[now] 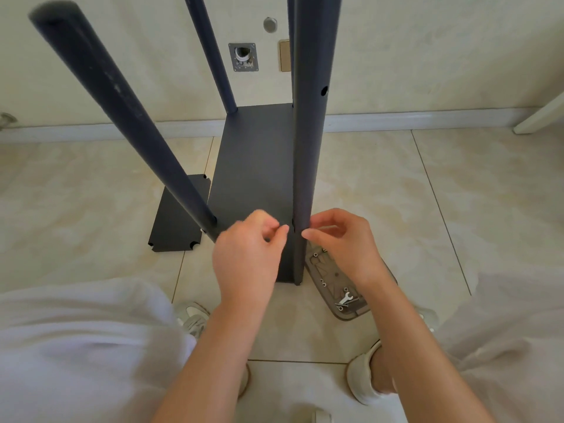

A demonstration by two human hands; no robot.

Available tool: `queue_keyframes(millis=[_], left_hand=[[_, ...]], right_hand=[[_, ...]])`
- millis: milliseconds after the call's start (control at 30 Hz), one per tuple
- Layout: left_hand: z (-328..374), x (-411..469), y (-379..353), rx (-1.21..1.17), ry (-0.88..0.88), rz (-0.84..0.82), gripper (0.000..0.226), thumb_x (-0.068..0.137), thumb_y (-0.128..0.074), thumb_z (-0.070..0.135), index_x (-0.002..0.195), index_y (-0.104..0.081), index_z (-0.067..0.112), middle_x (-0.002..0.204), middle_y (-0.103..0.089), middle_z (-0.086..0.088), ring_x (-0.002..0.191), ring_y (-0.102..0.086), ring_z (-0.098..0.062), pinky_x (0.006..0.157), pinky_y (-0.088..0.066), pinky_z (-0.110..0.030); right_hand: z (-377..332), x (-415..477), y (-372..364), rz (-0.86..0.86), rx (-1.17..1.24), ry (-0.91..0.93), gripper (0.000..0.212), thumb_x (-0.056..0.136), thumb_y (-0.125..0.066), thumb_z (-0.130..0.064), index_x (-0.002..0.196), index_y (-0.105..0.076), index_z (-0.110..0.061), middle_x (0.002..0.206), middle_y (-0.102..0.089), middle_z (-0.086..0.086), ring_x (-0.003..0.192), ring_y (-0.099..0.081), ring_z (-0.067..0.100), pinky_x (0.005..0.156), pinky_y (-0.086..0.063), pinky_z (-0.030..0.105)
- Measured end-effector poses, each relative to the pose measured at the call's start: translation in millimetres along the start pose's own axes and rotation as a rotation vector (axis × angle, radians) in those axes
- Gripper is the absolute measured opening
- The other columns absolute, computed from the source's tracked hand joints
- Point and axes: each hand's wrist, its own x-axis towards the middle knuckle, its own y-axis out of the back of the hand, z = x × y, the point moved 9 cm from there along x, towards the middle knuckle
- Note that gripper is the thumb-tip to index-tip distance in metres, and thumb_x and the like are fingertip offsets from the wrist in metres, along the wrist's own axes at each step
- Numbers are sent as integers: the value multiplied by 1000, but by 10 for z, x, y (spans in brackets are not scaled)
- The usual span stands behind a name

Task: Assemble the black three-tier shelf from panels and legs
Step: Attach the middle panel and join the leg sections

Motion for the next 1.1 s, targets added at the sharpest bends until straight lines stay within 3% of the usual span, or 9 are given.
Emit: queue_keyframes(millis=[100,200,367,467,600,767,867,1000,1100], left_hand=[[168,6,-139,159,-208,-122,46,67,-91,40,105,-75,19,108,-70,6,114,-57,-26,98,-41,-43],[176,-6,-288,125,-185,-183,51,70,-90,42,108,-73,12,117,-68,-1,127,-55,-28,116,-33,-51],[189,13,-287,-49,-167,-47,30,76,-89,29,89,-70,9,98,-69,-1,109,-63,-30,102,-45,-57],[194,-4,-271,-73,-166,-12,30,74,-91,25,87,-70,9,96,-69,-2,106,-63,-31,97,-48,-58],[212,-12,-283,-54,-172,-15,33,73,-92,25,92,-71,9,100,-71,-4,109,-64,-31,99,-49,-59],[163,2,-293,-35,-179,-22,33,74,-90,27,95,-72,11,102,-71,-1,112,-64,-29,105,-43,-60],[113,-1,-295,-18,-188,2,36,75,-88,27,102,-72,10,109,-72,-2,119,-64,-27,119,-29,-59],[15,-6,-336,19,-192,-29,47,84,-78,38,123,-70,15,132,-67,0,137,-52,-22,123,-18,-58],[-5,11,-342,91,-212,-44,53,88,-61,53,128,-70,18,135,-66,-1,140,-49,-22,122,-19,-61]], right_hand=[[-17,-3,-15,-13,31,4,13,82,-80,-17,83,-72,-27,84,-75,-6,82,-71,13,75,-57,29],[-77,-6,-22,-34,22,23,12,84,-77,-16,82,-73,-28,82,-76,-5,82,-72,14,80,-59,34],[-195,48,-23,-157,-209,41,18,94,-61,-18,91,-76,-27,91,-74,-13,87,-67,-1,70,-46,5],[-163,174,-30,-126,-138,-74,23,98,-54,-18,96,-76,-12,97,-75,0,95,-69,12,77,-51,16],[-81,292,-295,-260,-60,-302,45,106,-38,-37,112,-67,-4,112,-70,14,104,-68,28,90,-56,36],[-143,373,-360,-349,55,-289,32,104,-46,-35,120,-55,-9,116,-67,16,102,-68,35,90,-57,50],[-118,385,-377,-356,39,-247,28,104,-48,-32,122,-51,-10,114,-68,18,99,-70,34,89,-57,53],[-103,398,-398,-352,46,-209,31,104,-49,-32,125,-50,-10,111,-69,18,99,-70,31,89,-57,52],[-100,412,-388,-354,39,-199,32,104,-49,-32,127,-50,-11,111,-68,19,99,-70,31,88,-58,51]])
